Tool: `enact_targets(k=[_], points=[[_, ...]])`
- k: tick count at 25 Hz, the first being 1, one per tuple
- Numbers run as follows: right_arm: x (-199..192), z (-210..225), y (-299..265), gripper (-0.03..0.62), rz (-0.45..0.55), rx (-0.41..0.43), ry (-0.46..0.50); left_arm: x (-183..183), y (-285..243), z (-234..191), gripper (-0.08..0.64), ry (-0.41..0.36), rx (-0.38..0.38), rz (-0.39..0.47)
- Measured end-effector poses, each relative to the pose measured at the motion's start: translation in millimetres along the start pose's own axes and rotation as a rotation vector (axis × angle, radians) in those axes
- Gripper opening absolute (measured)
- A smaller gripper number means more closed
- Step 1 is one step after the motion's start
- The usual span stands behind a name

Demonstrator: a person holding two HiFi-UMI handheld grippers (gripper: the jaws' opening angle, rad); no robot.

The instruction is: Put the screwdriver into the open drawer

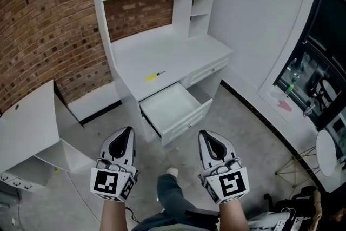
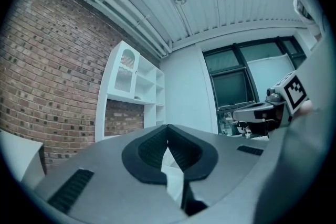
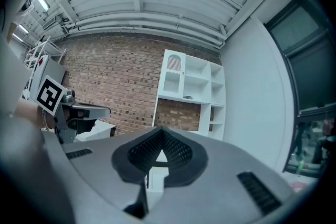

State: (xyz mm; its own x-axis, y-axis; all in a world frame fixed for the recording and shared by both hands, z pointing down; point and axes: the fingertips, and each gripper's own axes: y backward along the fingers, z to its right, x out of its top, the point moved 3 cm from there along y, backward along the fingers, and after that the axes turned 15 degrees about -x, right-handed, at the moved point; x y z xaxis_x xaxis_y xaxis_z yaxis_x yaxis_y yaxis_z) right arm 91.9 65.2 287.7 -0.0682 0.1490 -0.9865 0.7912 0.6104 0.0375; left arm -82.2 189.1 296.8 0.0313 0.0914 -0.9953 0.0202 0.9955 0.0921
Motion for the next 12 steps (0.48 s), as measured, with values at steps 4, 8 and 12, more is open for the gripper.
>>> enact_targets(k=[4,8,12], points=[[-16,8,-45,0.012,0.002,-0.015,-0.013,-15,-35,-29,0.014,0.006,-0.033,-0.017],[-29,22,-100,0.012,-0.016,-0.039,-0.044,-24,-82,-64,0.014,0.011,-0.063,-0.023],[-34,36,-161,0.012,-0.027,-0.063,-0.066,-30,-138,-105,0.014,0.049,-0.11,-0.026]])
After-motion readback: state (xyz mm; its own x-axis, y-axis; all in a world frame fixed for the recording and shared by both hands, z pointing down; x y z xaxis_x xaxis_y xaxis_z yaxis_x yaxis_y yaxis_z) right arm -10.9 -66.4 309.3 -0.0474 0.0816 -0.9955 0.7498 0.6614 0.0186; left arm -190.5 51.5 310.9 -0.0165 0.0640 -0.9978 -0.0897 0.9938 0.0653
